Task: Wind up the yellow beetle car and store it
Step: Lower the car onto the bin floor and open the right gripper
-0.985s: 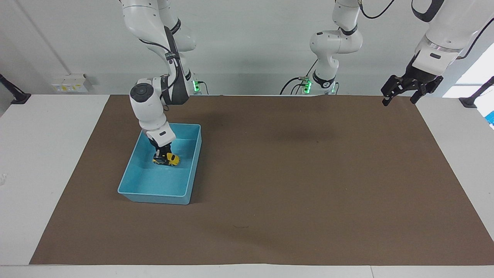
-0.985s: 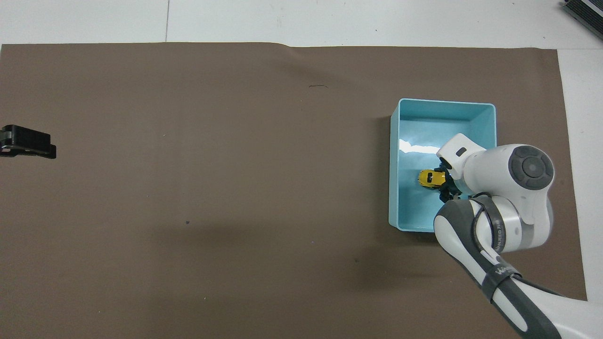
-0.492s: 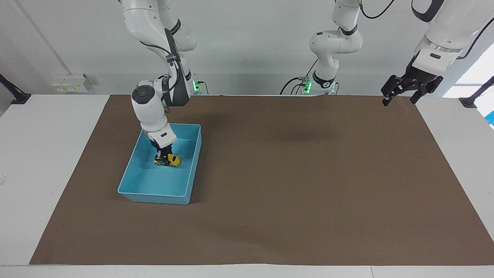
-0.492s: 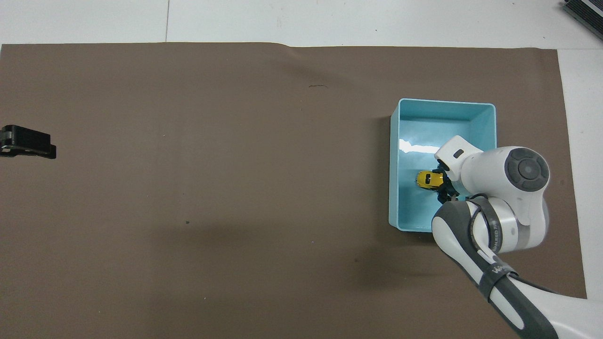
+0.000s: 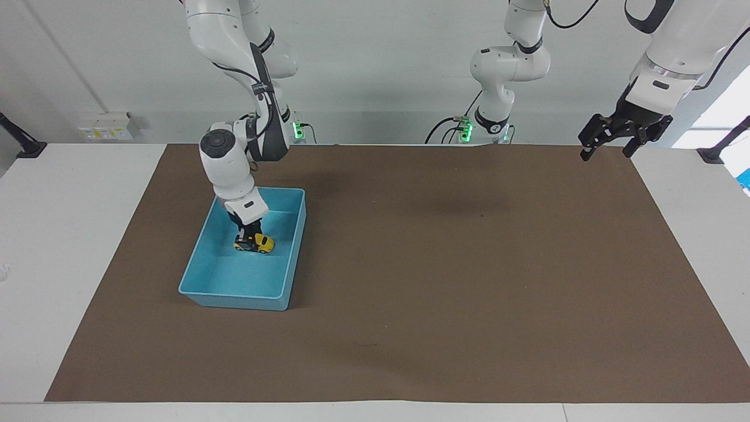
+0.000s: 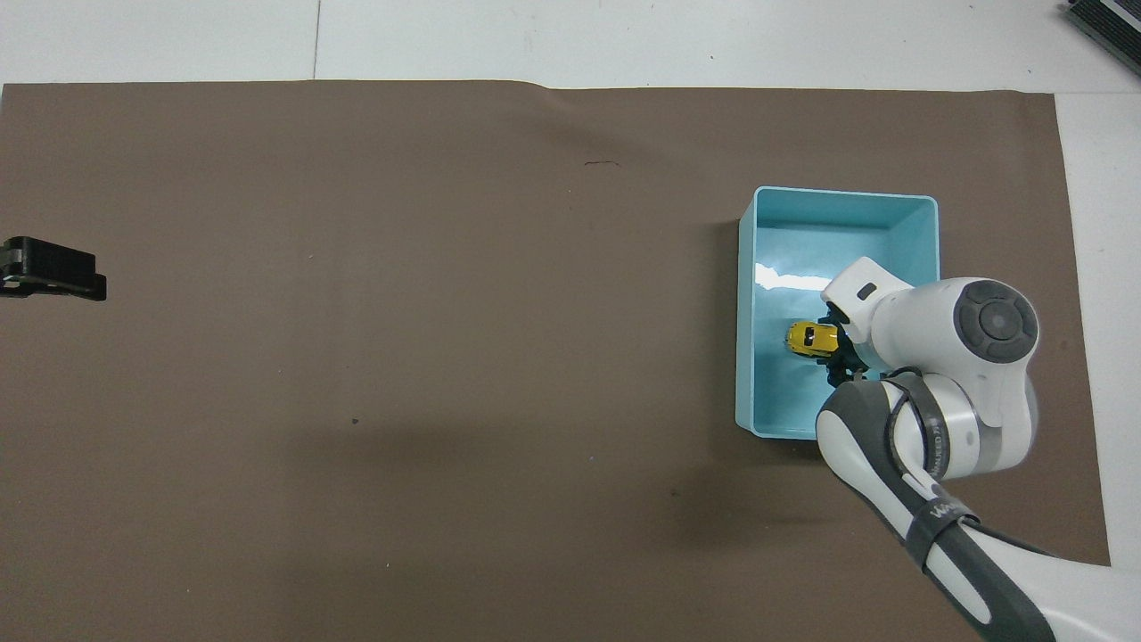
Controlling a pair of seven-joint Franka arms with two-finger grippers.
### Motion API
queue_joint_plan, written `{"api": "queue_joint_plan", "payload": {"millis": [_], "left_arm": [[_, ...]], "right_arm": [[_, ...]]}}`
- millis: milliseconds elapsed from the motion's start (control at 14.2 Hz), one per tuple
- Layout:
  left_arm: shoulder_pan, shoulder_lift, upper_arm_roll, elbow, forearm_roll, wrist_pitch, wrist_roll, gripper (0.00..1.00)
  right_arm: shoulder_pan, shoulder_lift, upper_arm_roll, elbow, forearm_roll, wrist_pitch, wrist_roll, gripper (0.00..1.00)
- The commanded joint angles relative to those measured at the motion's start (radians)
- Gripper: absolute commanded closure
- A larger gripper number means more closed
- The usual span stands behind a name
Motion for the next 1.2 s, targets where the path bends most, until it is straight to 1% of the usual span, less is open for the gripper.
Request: {"api": "queue_joint_plan", "payload": {"millis": [0,211,281,422,563,774,985,1126], "left_arm": [[0.011,-0.006,-0.004,0.008,-0.006,-0.021,0.004,0.0],[0.011,-0.006,-0.004,0.008,-0.006,-0.02,0.004,0.0],[0.011,-0.006,-0.004,0.01,-0.006,-0.02,0.004,0.0],[0.011,-0.006,-0.004,0.008,-0.006,-0.02,0.004,0.0],[0.011,-0.006,-0.004,0.008,-0.006,-0.021,0.004,0.0],[0.011,-0.006,-0.004,0.008,-0.006,-0.021,0.004,0.0],[0.011,-0.006,-0.004,0.01,-0.006,-0.02,0.004,0.0],[0.011,-0.006,-0.004,0.008,-0.006,-0.02,0.004,0.0]], "right_arm": [[-0.005,-0.002,0.007,-0.004,0.015,0.012,-0.029,0.0],[-0.004,-0.003,0.008,0.007,0.015,-0.002,-0.027,0.0],[-0.002,-0.006,0.008,0.025,0.015,-0.029,-0.024,0.0],[-0.001,-0.014,0.01,0.071,0.015,-0.101,-0.024,0.0],[-0.002,-0.014,0.011,0.117,0.015,-0.146,-0.024,0.0],[0.01,-0.019,0.013,0.215,0.015,-0.239,-0.032,0.0],[0.01,-0.017,0.013,0.277,0.021,-0.267,-0.026,0.0],[0.002,-0.017,0.011,0.3,0.064,-0.293,-0.024,0.0]]}}
